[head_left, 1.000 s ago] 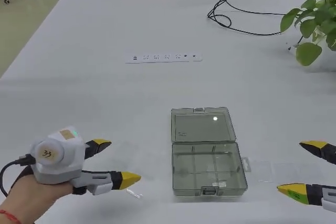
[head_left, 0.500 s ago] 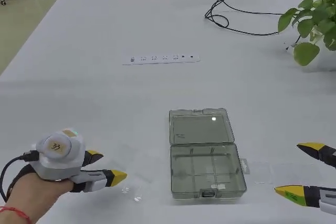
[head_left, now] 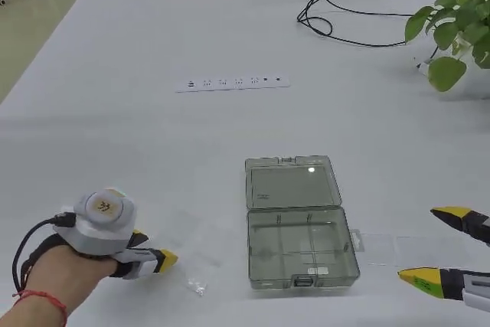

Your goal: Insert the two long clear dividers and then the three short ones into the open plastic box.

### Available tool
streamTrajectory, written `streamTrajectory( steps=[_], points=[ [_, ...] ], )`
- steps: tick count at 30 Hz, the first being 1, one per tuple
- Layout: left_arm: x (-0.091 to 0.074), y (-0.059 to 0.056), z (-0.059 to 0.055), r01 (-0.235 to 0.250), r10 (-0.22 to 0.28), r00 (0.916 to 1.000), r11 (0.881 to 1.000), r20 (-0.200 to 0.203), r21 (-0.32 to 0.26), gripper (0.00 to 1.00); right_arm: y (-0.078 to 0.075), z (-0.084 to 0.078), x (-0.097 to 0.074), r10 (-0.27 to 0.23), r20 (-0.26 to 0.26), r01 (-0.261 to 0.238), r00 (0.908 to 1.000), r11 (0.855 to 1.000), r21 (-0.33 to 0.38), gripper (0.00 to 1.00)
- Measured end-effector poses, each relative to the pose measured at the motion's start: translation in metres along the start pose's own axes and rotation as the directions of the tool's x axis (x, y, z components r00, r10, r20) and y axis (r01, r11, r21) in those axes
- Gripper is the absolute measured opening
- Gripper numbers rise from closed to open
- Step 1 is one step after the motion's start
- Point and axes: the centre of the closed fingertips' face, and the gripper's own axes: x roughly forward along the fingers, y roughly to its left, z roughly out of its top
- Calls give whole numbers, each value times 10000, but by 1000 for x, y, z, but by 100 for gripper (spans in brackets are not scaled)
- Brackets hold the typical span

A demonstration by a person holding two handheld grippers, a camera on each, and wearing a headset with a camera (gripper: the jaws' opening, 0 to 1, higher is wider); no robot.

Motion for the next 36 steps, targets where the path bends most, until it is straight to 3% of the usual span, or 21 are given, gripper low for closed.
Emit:
streamTrajectory(
  steps=[7,10,13,36],
  points=[
    [5,0,-4,-218,236,9984,9992,-512,345,40,-2,0,0,-14,24,14,10000,10000,35,76],
    [6,3,-3,-333,355,9980,9985,-516,439,38,-2,0,1,-13,17,13,10000,10000,37,76],
    [5,4,-4,-625,696,9948,9936,-748,941,35,-2,-1,2,-1,-4,1,10000,10000,56,76],
    [5,4,-4,-499,619,9897,9943,-1291,945,32,0,-1,6,32,20,-32,10000,9999,113,75]
  ],
)
